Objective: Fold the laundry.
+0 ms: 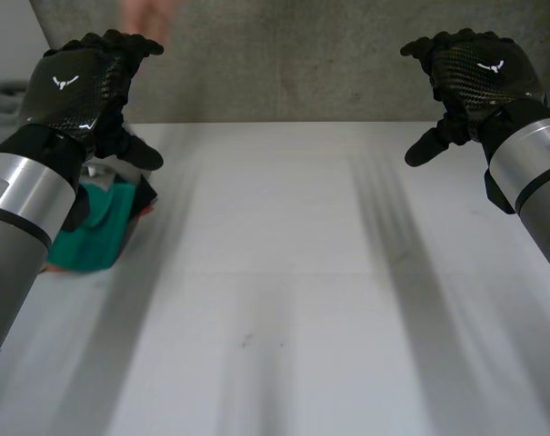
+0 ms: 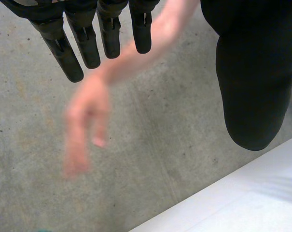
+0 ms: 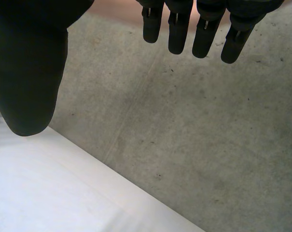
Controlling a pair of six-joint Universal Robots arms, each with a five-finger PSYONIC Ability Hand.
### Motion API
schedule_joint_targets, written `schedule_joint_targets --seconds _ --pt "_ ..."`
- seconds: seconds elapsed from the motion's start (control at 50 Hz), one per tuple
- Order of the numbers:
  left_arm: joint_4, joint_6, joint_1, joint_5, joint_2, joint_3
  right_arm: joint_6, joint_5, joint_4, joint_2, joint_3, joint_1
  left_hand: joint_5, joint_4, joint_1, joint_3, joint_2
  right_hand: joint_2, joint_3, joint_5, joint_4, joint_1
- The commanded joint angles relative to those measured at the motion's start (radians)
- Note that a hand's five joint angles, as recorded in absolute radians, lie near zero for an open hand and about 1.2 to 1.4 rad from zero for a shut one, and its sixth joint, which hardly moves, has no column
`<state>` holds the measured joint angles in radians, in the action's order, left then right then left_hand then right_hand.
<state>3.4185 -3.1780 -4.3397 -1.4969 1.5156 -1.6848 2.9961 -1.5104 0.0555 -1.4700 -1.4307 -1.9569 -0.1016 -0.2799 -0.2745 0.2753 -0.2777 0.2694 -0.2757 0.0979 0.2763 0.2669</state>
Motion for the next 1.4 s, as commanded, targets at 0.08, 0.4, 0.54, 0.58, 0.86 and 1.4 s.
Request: schedule_joint_targets --seconds 0.08,0.4,0.54,0.58,0.86,1.4 --pt "0.002 0.000 0.000 -0.002 0.002 0.002 -0.002 0.001 0.000 0.004 -0.001 0.000 0.102 0.105 0.100 -0.101 0.103 -0.095 0.101 -0.098 -0.102 -0.092" --pt "-0.028 -0.069 -0.095 -0.005 0.198 0.223 -0.006 0.002 0.000 0.013 -0.001 -0.002 0.060 0.063 0.058 -0.059 0.061 -0.095 0.101 -0.098 -0.102 -0.092" --pt "-0.067 -0.297 -0.274 0.012 0.522 0.511 -0.008 0.007 0.000 0.027 -0.004 -0.002 0.066 0.069 0.064 -0.065 0.067 -0.095 0.101 -0.098 -0.102 -0.092" --pt "-0.059 -0.339 -0.293 0.012 0.584 0.563 -0.008 0.007 0.000 0.028 -0.007 -0.002 0.066 0.069 0.064 -0.065 0.067 -0.095 0.101 -0.098 -0.102 -0.092" --pt "0.067 -0.482 -0.394 -0.002 0.874 0.807 -0.029 0.013 0.000 0.083 -0.008 0.001 -1.120 -1.116 -1.122 1.121 -1.119 -0.095 0.101 -0.098 -0.102 -0.092" --pt "0.041 0.248 0.169 0.066 0.429 0.537 -0.032 0.016 0.001 0.076 0.019 0.075 -1.120 -1.116 -1.122 1.121 -1.119 -0.095 0.101 -0.098 -0.102 -0.092"
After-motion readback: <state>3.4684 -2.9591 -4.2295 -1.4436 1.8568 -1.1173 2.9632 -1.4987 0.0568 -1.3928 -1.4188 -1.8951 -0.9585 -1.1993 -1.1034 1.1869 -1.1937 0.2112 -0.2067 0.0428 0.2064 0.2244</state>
